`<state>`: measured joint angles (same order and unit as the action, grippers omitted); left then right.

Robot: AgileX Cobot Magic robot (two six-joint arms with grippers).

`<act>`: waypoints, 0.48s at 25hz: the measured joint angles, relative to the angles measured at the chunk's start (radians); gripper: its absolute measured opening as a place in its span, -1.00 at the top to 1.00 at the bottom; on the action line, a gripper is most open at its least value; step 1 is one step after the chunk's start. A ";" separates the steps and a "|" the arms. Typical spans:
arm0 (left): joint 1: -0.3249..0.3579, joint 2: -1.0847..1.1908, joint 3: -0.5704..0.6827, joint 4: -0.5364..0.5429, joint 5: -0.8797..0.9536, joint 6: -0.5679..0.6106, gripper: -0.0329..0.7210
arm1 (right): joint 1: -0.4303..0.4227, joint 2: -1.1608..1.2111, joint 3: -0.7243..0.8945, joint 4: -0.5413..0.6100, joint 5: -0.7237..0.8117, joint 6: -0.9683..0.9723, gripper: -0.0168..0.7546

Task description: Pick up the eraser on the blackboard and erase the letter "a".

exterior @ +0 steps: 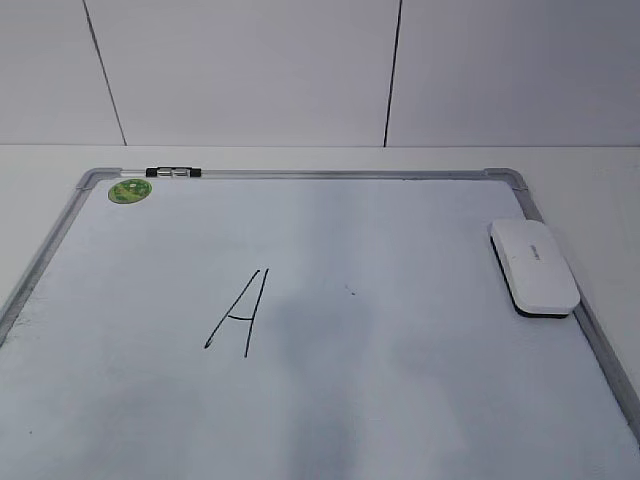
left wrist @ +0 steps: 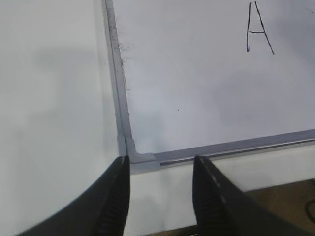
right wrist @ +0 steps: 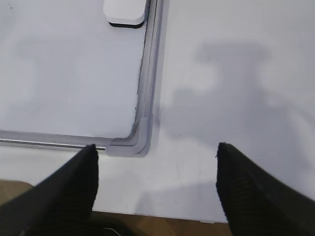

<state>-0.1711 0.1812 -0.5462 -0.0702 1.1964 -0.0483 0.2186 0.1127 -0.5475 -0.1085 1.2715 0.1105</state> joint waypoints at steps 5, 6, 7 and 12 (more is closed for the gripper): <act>0.000 0.000 0.017 0.030 -0.073 0.000 0.06 | 0.000 0.000 0.009 -0.019 -0.029 0.000 -0.58; 0.000 0.000 0.025 0.032 -0.083 0.000 0.06 | 0.000 0.000 0.010 -0.023 -0.038 -0.002 -0.58; 0.000 0.000 0.027 0.034 -0.089 0.000 0.06 | 0.000 0.000 0.012 -0.030 -0.051 -0.002 -0.58; 0.000 0.000 0.030 0.034 -0.094 0.000 0.06 | 0.000 0.000 0.042 -0.041 -0.107 -0.002 -0.58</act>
<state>-0.1711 0.1812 -0.5164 -0.0363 1.1022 -0.0483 0.2186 0.1127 -0.5051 -0.1495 1.1648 0.1083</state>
